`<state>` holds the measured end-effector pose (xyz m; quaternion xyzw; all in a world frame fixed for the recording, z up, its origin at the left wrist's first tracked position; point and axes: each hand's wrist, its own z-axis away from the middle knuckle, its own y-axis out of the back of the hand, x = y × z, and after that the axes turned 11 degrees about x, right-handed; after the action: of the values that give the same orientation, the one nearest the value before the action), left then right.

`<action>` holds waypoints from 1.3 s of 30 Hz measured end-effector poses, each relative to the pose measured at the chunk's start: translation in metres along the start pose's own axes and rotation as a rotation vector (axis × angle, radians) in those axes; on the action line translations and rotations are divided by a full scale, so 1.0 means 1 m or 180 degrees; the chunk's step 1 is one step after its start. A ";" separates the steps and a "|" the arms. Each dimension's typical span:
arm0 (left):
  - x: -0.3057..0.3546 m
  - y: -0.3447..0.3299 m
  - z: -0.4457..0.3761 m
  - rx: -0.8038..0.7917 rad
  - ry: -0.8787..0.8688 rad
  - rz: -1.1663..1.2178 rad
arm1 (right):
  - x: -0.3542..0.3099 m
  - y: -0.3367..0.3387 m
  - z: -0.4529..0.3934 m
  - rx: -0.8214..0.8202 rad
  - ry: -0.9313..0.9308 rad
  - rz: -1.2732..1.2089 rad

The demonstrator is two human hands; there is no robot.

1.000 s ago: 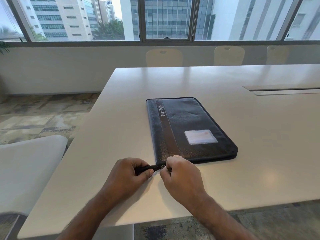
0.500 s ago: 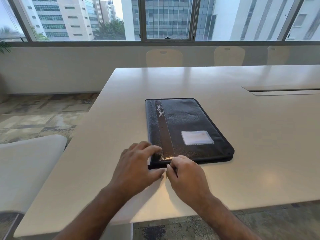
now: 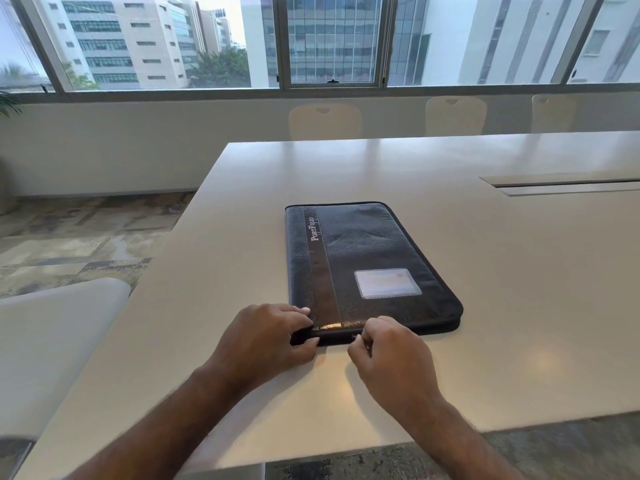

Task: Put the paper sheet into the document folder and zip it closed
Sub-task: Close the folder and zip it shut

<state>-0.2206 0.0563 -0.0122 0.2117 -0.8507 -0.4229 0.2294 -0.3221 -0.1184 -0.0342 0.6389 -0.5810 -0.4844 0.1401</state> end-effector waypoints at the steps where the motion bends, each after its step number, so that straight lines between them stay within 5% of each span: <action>1: -0.001 0.001 0.000 -0.0017 -0.0018 -0.0027 | 0.004 0.002 0.000 0.0032 -0.0024 -0.0002; 10: 0.002 0.000 -0.003 -0.0017 0.0018 -0.0131 | 0.036 0.015 -0.003 0.0215 -0.0192 0.0033; 17: 0.036 -0.026 -0.027 -0.0032 -0.0733 -0.0005 | 0.034 0.014 -0.002 0.0114 0.0117 -0.0105; 21: 0.049 -0.045 -0.039 -0.0156 -0.0628 -0.0102 | 0.039 0.017 -0.003 0.0152 0.0087 -0.0067; 39: 0.050 -0.060 -0.036 -0.0078 -0.1003 -0.0659 | 0.109 0.053 -0.014 0.0511 -0.0633 0.0177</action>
<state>-0.2299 -0.0272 -0.0314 0.2264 -0.8446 -0.4825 0.0511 -0.3589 -0.2342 -0.0378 0.5805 -0.6464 -0.4933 0.0437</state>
